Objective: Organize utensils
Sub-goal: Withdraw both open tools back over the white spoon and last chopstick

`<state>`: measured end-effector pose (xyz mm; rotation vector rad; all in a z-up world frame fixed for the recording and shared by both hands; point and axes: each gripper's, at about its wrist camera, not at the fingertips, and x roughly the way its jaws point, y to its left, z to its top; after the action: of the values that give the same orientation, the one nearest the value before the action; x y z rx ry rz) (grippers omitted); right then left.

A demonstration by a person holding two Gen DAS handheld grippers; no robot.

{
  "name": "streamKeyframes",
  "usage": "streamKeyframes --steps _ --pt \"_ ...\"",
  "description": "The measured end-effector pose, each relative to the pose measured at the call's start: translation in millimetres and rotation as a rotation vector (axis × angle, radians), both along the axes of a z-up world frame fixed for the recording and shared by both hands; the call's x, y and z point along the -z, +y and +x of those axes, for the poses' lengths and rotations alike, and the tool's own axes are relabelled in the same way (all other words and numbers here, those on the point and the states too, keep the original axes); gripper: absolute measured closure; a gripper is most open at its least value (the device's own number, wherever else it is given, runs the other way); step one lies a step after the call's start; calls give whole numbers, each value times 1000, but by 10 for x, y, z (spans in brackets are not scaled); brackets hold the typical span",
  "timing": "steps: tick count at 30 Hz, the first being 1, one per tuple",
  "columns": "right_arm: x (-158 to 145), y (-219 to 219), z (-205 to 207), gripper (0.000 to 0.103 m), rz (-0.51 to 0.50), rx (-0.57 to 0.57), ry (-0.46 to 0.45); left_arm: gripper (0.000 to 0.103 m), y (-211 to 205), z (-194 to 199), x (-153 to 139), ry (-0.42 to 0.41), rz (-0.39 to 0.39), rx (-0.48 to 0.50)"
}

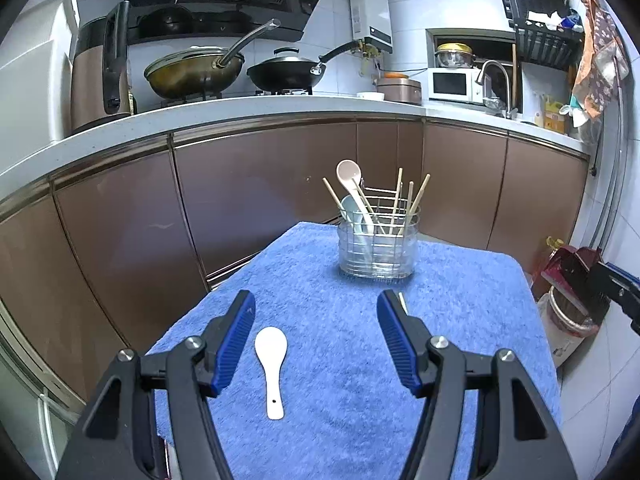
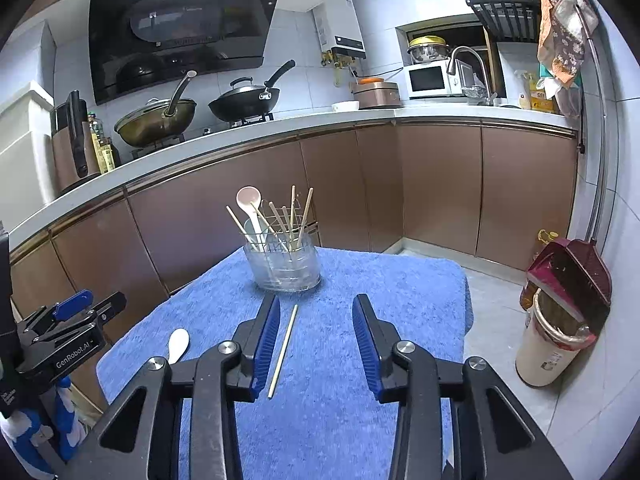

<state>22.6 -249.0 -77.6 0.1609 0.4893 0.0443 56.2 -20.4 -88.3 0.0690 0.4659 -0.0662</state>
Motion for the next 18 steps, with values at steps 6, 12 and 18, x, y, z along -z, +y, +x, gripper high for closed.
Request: streamKeyframes --steps 6,12,18 --pt "-7 100 -119 65 -9 -2 10 41 75 -137 -12 -6 10 -5" --pt "-37 223 -203 61 -17 -5 17 38 194 -270 -45 -23 1 -11" --pt "-59 371 -236 61 -29 -34 28 36 336 -353 -59 -29 -15 -17"
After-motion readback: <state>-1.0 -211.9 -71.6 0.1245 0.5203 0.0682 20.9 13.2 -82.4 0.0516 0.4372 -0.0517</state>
